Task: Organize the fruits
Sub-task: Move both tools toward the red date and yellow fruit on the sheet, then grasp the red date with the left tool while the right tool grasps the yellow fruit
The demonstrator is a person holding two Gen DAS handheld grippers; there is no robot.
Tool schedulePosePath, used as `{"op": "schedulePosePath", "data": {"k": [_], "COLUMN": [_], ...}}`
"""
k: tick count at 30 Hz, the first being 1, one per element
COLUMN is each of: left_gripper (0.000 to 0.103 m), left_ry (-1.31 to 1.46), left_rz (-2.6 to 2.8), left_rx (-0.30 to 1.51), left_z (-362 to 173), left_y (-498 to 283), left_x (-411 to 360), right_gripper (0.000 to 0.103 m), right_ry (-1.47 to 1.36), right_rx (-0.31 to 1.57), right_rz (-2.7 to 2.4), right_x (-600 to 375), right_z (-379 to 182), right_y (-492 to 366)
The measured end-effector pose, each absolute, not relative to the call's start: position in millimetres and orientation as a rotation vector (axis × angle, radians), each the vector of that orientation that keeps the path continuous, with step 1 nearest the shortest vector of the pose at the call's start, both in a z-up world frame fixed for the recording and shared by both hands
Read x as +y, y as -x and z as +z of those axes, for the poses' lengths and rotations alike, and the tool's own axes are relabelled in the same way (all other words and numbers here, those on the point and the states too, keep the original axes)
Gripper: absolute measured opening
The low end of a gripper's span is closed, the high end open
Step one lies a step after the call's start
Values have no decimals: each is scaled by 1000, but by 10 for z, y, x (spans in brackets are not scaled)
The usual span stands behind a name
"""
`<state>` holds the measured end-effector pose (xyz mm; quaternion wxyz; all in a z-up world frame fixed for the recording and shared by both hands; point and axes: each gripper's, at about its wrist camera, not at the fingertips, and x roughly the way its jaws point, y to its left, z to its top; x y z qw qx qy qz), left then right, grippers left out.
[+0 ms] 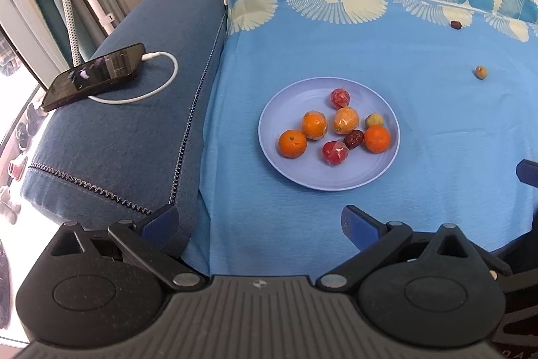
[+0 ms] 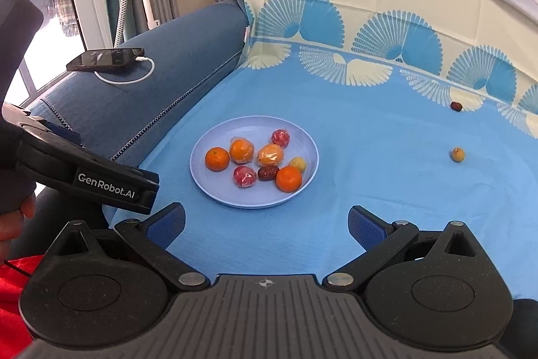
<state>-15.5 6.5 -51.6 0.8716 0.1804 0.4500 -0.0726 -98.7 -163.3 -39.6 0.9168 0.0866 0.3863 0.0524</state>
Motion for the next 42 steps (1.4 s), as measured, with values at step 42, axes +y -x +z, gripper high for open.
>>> {"op": "schedulePosePath", "data": {"k": [42], "left_gripper": [103], "left_ry": [-570], "left_rz": [-755], "left_rx": [819], "left_z": [-2030], "left_y": [-3036], "left_x": [-5174], "right_gripper": [102], "right_ry": [-334], "right_rx": [746], "right_rz": [-637], "right_x": [-4892], "right_z": [-2603], "right_y": [-811]}}
